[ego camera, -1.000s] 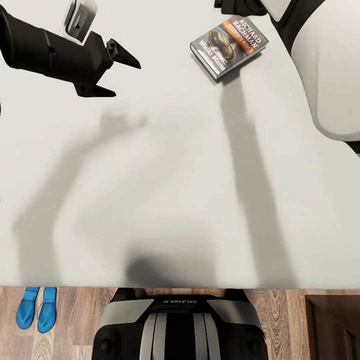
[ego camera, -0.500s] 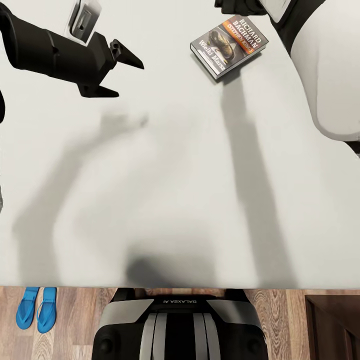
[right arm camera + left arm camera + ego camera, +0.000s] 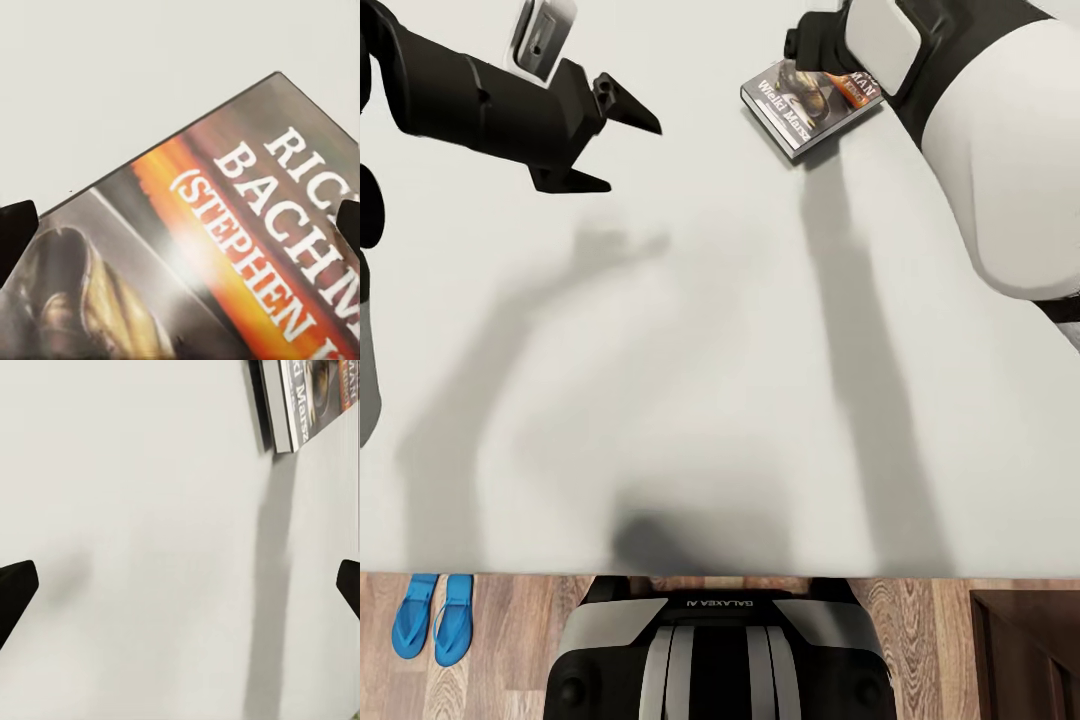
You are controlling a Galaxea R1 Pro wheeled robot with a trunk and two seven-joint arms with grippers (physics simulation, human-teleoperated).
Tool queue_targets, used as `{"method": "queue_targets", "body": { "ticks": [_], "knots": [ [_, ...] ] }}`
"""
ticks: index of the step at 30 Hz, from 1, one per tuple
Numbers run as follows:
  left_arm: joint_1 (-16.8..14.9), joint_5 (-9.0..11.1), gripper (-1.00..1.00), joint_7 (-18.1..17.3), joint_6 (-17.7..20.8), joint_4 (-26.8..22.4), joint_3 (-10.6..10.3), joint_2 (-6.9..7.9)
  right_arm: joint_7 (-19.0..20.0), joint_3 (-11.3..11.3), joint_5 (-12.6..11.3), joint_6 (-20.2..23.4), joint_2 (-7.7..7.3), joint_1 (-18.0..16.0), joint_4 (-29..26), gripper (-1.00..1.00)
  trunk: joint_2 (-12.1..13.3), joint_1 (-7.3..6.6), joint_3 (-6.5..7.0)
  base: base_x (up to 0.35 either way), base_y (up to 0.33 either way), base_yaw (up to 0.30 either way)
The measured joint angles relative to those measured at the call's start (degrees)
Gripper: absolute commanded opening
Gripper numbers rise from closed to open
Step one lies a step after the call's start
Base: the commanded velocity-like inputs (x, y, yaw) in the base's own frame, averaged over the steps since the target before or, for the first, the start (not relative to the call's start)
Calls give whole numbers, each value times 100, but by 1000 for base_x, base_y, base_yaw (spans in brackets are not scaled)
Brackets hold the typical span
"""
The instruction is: In the bedroom, move the book from the bed onto either nightstand, and place the two sandals side by side next to the bed.
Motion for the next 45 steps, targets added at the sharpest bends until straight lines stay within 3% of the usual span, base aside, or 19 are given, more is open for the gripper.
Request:
{"method": "queue_targets", "body": {
  "ticks": [8,34,45],
  "knots": [
    [-5,-3,100,-2,28,-7,115,-20,-35,59,18,-110,0,83,-38,100,0,-1,1,0,0,0],
    [7,-12,100,-9,48,-75,138,-7,-280,45,45,-47,-1,175,-179,100,0,-1,1,-3,0,0],
    [4,-12,100,-11,21,-77,140,-9,-282,57,58,-29,-1,157,-173,100,0,1,1,-230,0,0]
  ]
}}
